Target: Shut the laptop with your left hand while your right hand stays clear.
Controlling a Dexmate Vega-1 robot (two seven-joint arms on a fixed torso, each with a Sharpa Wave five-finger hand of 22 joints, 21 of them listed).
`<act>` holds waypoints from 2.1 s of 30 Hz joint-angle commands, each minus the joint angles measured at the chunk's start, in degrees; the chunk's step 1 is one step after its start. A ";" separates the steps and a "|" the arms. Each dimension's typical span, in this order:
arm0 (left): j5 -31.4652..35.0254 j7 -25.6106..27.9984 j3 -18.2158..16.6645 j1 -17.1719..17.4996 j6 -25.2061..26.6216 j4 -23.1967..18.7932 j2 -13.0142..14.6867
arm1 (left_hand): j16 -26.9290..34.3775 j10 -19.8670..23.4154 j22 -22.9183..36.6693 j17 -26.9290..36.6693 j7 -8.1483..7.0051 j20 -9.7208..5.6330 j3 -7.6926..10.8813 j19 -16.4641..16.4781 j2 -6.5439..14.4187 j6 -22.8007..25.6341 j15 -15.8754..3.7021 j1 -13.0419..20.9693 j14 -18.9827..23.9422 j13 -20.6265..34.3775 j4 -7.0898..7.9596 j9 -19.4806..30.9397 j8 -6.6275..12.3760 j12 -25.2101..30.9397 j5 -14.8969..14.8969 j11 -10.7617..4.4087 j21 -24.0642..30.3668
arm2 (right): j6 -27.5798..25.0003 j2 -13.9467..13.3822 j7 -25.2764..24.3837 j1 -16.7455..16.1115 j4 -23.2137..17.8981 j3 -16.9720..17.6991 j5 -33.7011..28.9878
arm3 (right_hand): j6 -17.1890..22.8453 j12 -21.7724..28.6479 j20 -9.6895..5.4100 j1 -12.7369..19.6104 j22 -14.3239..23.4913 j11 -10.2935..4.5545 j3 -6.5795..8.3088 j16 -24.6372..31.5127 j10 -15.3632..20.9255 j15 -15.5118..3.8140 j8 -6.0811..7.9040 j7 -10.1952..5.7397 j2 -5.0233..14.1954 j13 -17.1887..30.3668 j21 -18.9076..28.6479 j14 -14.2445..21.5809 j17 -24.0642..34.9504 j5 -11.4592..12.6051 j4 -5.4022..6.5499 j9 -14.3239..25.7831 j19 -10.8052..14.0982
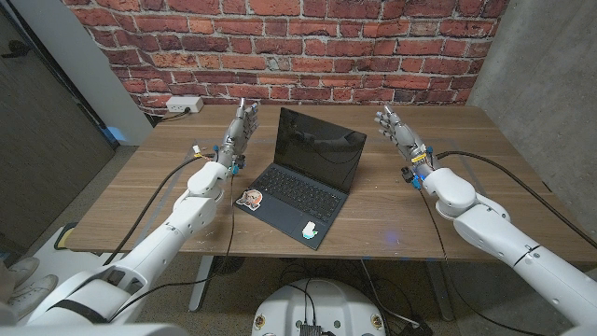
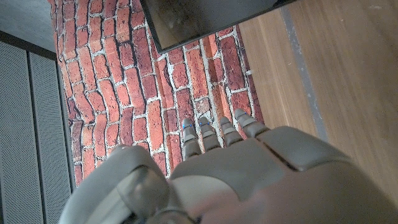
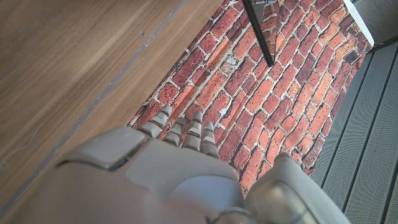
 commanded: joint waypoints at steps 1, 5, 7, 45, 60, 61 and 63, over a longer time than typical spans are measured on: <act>1.86 -2.03 1.35 -3.71 -0.50 2.57 -0.30 | 0.45 0.61 0.18 0.08 0.02 -0.24 -0.19 0.76 0.00 0.61 -3.89 0.48 0.52 0.17 -0.25 -0.01 0.21 0.30 -0.13 -0.19 0.48 | -0.93 -2.02 -3.05 -4.35 -4.65 2.22 -2.03 | -0.05 -0.21 0.13 0.79 0.21 0.93 0.31 0.04 -0.55 0.42 -0.14 0.43 0.04 0.11 -0.03 -0.73 0.16 0.22 -0.42 0.13 -0.54; 2.35 -1.99 1.53 -4.68 -0.91 3.34 -0.69 | 0.58 0.94 0.24 0.08 -0.24 1.91 -0.16 1.48 0.08 0.65 -3.21 0.74 1.46 0.17 -0.31 0.01 -0.03 0.26 -0.16 -0.32 0.64 | -1.64 -1.22 -6.05 -6.09 -6.04 2.65 -3.33 | 0.83 1.17 5.74 3.32 0.23 2.44 1.18 1.51 1.43 5.50 0.88 0.63 1.57 0.30 1.71 4.76 0.24 -0.16 -2.06 0.26 5.33; 2.58 -1.50 1.66 -4.91 -1.22 3.64 -1.24 | 0.90 4.74 0.30 0.09 -1.56 1.95 -0.19 2.01 0.17 3.09 -3.56 1.02 3.07 0.12 -0.30 0.02 0.53 1.29 -0.24 -1.49 0.61 | -2.54 -0.76 -8.17 -6.98 -7.02 2.69 -4.70 | 0.93 1.24 5.93 3.60 0.24 2.31 1.33 1.48 1.59 4.86 0.91 0.67 1.79 0.31 1.73 4.98 0.24 -0.19 -2.22 0.26 5.63; 10.55 -1.05 6.20 -8.33 -0.79 2.58 -0.36 | 0.60 6.89 0.37 0.02 -1.05 2.92 -0.23 3.96 0.33 6.11 -4.47 2.15 6.18 -0.18 -0.40 -0.09 0.18 0.44 -0.43 -0.60 0.56 | -5.34 -0.02 -11.96 -15.41 -13.12 7.54 -6.99 | 8.97 4.14 8.29 2.59 0.61 0.76 0.63 2.11 8.55 1.97 2.55 -1.84 3.33 0.94 2.73 17.15 0.89 -0.59 -2.32 0.53 16.13; 16.49 -0.03 8.59 -9.69 0.22 0.75 1.52 | -0.20 6.22 0.35 0.01 -1.21 2.34 0.06 3.05 0.82 7.82 -4.13 2.80 5.25 -0.20 -0.39 -0.08 0.13 -0.42 -0.43 0.03 0.01 | -6.63 -1.04 -10.97 -17.85 -15.46 8.85 -5.86 | 11.19 4.06 4.30 3.37 0.31 4.65 0.51 1.09 10.98 1.75 2.18 -0.22 3.15 0.15 2.47 18.24 0.37 -0.61 -3.23 0.38 19.27; 16.72 0.07 8.65 -9.68 0.28 0.57 1.59 | -0.20 6.21 0.35 0.01 -1.15 2.29 0.07 3.00 0.83 7.81 -4.09 2.81 5.26 -0.19 -0.39 -0.08 0.11 -0.43 -0.44 0.06 -0.01 | -7.17 -1.56 -11.12 -18.31 -15.97 9.18 -6.21 | 11.02 3.94 4.83 3.35 0.30 4.63 0.50 1.02 10.87 2.02 2.05 -0.11 3.18 0.11 2.41 18.14 0.38 -0.61 -3.23 0.38 19.31; 17.42 0.69 8.73 -9.52 0.47 -0.02 1.84 | -0.13 6.42 0.35 0.02 -1.10 2.31 0.07 2.87 0.84 7.91 -4.07 2.82 5.45 -0.19 -0.37 -0.08 0.10 -0.37 -0.44 -0.10 -0.07 | -8.14 -2.01 -11.90 -19.50 -17.03 10.13 -6.46 | 10.59 4.04 5.57 3.25 0.32 3.88 0.47 1.13 11.43 2.41 1.77 -0.15 3.27 0.08 2.28 18.55 0.43 -0.61 -3.19 0.38 19.35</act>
